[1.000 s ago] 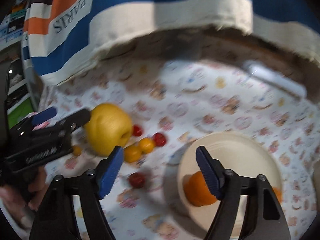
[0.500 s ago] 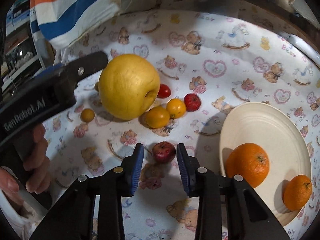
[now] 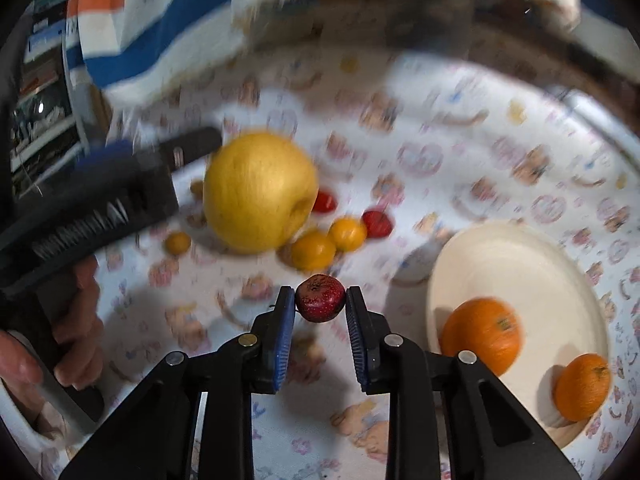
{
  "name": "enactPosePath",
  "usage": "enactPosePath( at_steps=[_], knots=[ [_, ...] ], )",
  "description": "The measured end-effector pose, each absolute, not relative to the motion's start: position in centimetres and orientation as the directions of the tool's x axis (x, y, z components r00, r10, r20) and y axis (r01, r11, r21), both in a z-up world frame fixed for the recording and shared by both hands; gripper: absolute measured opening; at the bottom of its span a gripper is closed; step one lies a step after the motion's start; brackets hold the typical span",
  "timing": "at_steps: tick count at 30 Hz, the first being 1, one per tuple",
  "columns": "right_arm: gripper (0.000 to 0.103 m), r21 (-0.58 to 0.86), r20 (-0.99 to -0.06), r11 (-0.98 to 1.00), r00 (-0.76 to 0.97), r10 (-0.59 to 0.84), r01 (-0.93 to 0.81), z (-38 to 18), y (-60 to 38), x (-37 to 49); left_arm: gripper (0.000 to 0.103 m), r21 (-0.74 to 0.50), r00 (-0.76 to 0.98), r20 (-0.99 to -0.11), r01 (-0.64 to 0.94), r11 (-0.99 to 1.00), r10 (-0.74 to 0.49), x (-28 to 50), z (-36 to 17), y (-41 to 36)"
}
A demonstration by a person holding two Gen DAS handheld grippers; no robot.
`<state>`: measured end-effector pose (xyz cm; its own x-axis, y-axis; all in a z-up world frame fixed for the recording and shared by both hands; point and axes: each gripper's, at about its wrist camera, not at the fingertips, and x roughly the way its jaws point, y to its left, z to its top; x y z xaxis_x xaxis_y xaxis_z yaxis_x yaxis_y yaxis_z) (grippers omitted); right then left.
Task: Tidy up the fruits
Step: 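Grasp and lift the small red apple with the right tool while the left tool moves to the yellow pear, then grasp and lift the large yellow pear with the left tool while the right tool holds the red apple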
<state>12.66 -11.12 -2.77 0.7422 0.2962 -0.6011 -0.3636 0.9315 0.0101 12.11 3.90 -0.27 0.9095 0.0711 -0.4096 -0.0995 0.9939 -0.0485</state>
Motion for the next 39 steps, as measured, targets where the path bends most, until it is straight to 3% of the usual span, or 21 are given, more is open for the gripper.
enactPosePath(
  at_steps=[13,24,28,34,37,39],
  knots=[
    [0.027,0.076,-0.410,0.993,0.905,0.113,-0.090,-0.2,-17.4,12.0,0.102,-0.029,0.914,-0.405,-0.023,0.999,0.009,12.2,0.2,2.9],
    [0.027,0.069,-0.391,0.994,0.915,0.101,-0.081,-0.3,-17.0,11.8,0.101,-0.037,0.809,-0.573,0.132,0.991,-0.129,15.2,-1.2,1.4],
    [0.027,0.085,-0.392,0.992,0.913,0.117,-0.091,-0.3,-17.1,11.8,0.101,0.068,0.770,-0.634,0.142,0.988,-0.067,16.2,-2.1,0.0],
    [0.027,0.098,-0.400,0.991,0.908,0.127,-0.095,-0.3,-17.2,12.0,0.091,0.103,0.736,-0.677,0.125,0.987,-0.022,17.2,-3.0,-0.5],
    [0.027,0.096,-0.407,0.990,0.904,0.131,-0.100,-0.4,-17.0,11.9,0.076,0.056,0.724,-0.687,0.135,0.989,-0.060,17.6,-3.0,-0.5],
    [0.027,0.089,-0.403,0.991,0.906,0.130,-0.103,-0.4,-16.9,11.8,0.076,0.061,0.727,-0.685,0.128,0.990,-0.052,17.6,-3.0,-0.7]
  ],
)
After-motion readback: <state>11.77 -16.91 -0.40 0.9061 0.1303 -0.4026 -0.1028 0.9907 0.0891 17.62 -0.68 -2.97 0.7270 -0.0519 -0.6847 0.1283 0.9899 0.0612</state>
